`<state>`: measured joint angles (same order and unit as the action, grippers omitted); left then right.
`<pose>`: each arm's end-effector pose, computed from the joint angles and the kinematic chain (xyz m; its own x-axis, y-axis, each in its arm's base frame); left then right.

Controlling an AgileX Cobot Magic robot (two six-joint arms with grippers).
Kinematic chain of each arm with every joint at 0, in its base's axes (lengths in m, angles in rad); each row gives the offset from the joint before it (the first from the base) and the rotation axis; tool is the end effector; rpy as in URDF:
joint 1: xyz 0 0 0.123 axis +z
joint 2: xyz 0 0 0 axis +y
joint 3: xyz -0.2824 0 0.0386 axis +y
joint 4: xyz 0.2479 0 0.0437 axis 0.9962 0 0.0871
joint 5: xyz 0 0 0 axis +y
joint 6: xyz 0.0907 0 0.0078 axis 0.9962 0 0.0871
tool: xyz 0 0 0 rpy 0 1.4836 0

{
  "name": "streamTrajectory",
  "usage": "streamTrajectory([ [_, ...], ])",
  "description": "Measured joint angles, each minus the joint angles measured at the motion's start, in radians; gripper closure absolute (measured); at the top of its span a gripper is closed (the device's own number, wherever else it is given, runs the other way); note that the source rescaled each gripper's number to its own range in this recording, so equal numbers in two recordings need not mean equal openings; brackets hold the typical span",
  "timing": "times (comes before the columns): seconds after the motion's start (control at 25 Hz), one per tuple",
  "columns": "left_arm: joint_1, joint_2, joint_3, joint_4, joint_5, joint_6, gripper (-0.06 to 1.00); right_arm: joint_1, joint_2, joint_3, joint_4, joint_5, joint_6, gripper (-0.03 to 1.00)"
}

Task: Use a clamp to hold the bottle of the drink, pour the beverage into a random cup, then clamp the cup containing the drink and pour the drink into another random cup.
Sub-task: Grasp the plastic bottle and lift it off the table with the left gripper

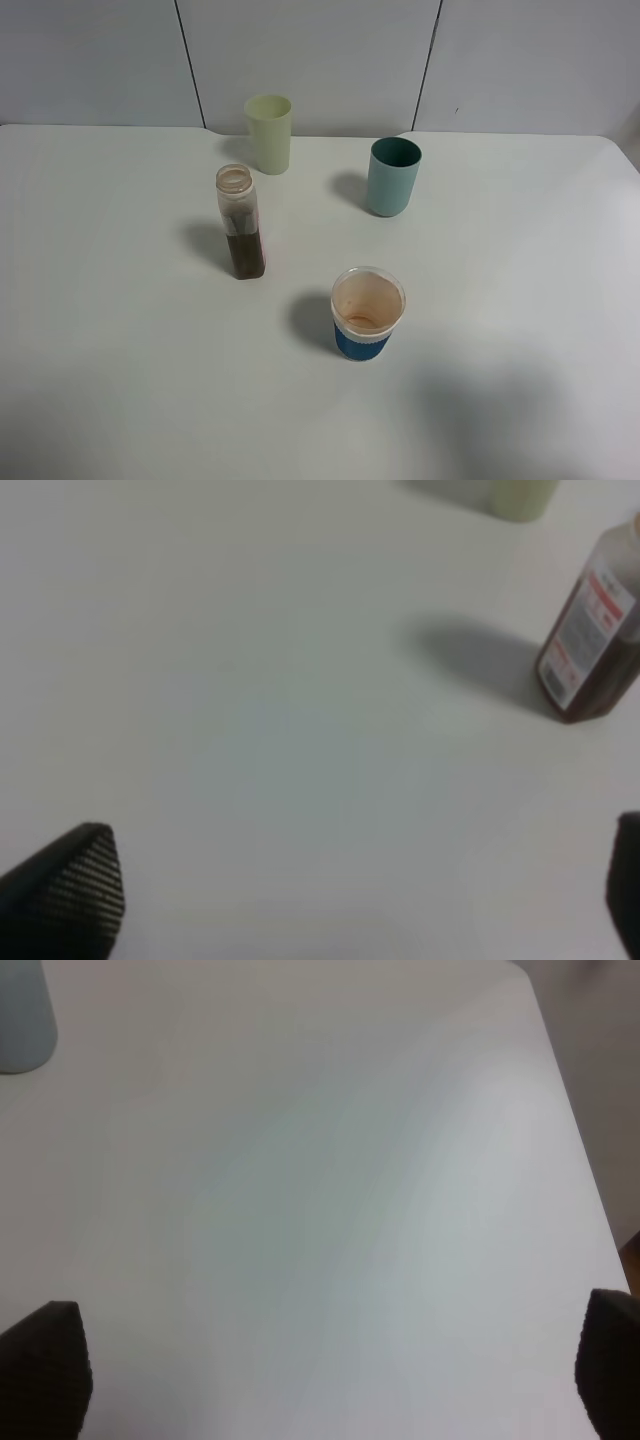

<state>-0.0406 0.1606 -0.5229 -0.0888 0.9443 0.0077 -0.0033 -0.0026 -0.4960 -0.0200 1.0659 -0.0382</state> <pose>0.0234 -0.0075 0.2919 -0.4770 -0.0250 -0.8786 0.0826 0.9939 -0.0731 -0.0050 -0.0016 0.2756 -0.4622 -0.0463 -0.8856 -0.0033 0.9987 -0.0505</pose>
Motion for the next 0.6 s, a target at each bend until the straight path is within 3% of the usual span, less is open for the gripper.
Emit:
streamTrajectory([
  [0.2, 0.000, 0.148, -0.002, -0.056, -0.047, 0.025, 0.02, 0.000, 0.000, 0.000, 0.000, 0.000, 0.000, 0.07],
  [0.6, 0.000, 0.431, -0.008, -0.204, -0.102, 0.193, 0.02, 0.000, 0.000, 0.000, 0.000, 0.000, 0.000, 0.07],
])
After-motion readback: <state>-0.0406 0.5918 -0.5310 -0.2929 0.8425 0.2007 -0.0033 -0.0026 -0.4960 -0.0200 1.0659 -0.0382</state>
